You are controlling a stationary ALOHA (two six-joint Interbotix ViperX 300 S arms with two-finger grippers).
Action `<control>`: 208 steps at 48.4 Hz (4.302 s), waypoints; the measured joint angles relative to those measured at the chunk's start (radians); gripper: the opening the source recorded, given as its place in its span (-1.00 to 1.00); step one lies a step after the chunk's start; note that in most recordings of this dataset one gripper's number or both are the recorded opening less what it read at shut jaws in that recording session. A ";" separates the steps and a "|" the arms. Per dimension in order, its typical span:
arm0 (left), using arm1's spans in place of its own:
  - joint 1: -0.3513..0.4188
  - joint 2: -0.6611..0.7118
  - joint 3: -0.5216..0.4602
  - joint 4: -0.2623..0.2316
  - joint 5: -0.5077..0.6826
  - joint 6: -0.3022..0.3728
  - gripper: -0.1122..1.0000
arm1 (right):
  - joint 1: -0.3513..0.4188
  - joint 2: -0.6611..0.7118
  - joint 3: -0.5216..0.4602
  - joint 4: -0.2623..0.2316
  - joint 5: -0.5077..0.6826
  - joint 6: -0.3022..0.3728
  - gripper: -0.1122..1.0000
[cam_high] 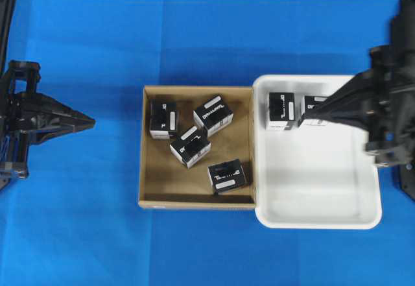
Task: Pick a box that is randomly placed inside the cardboard box.
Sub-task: 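Lift the right gripper and swing it over the cardboard box, then lower the open right gripper onto the cube at the box's center, then close the right gripper on the black-and-white cube, then lift the cube and carry it right over the white tray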
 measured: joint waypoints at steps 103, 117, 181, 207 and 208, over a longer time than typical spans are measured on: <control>-0.026 0.005 -0.021 0.000 0.064 -0.100 -0.92 | 0.003 1.114 -0.873 -0.011 0.485 -0.661 0.96; -0.041 0.006 -0.028 0.000 0.064 -0.100 -0.92 | 0.009 1.104 -0.787 -0.052 0.354 -0.670 0.99; -0.063 0.005 -0.028 0.000 0.064 -0.144 -0.92 | -0.015 0.864 -0.815 -0.052 0.555 -0.383 0.29; -0.063 0.005 -0.028 0.000 0.064 -0.146 -0.92 | -0.057 0.546 -0.394 -0.044 0.509 -0.276 0.29; -0.063 0.006 -0.028 0.002 0.064 -0.146 -0.92 | -0.057 0.537 -0.373 -0.044 0.491 -0.275 0.29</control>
